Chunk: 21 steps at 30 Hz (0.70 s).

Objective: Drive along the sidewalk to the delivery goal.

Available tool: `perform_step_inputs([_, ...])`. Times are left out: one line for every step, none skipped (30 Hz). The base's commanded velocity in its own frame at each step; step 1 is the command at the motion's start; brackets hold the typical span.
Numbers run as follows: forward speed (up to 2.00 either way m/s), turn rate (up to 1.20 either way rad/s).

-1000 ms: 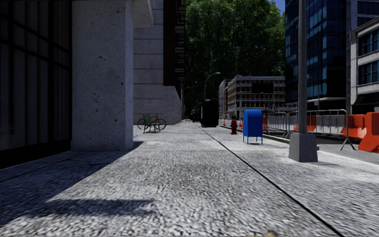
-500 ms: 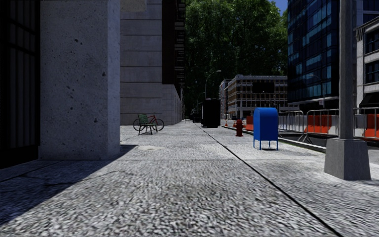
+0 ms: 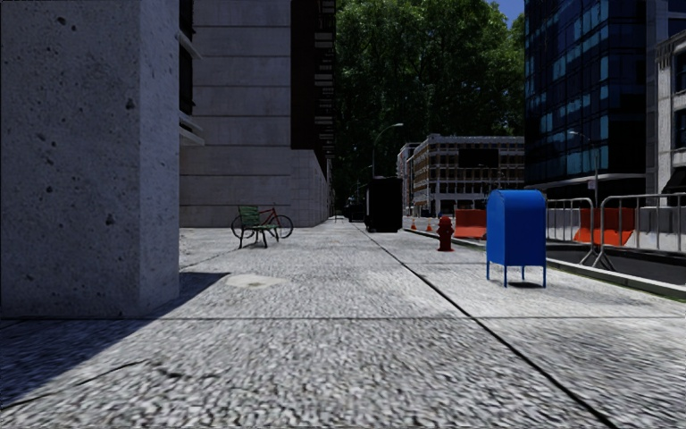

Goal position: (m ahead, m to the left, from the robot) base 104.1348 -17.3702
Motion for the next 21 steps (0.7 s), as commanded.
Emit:
perform_step_inputs([2.0, 0.0])
perform_step_inputs([2.0, 0.0])
perform_step_inputs([2.0, 0.0])
perform_step_inputs([2.0, 0.0])
perform_step_inputs([2.0, 0.0])
perform_step_inputs([2.0, 0.0])
perform_step_inputs([2.0, 0.0])
perform_step_inputs([2.0, 0.0])
perform_step_inputs([2.0, 0.0])
perform_step_inputs([2.0, 0.0])
perform_step_inputs([2.0, 0.0])
perform_step_inputs([2.0, 0.0])
perform_step_inputs([2.0, 0.0])
perform_step_inputs([2.0, 0.0])
perform_step_inputs([2.0, 0.0])
perform_step_inputs([2.0, 0.0])
perform_step_inputs([2.0, 0.0])
perform_step_inputs([2.0, 0.0])
perform_step_inputs([2.0, 0.0])
perform_step_inputs([2.0, 0.0])
perform_step_inputs([2.0, 0.0])
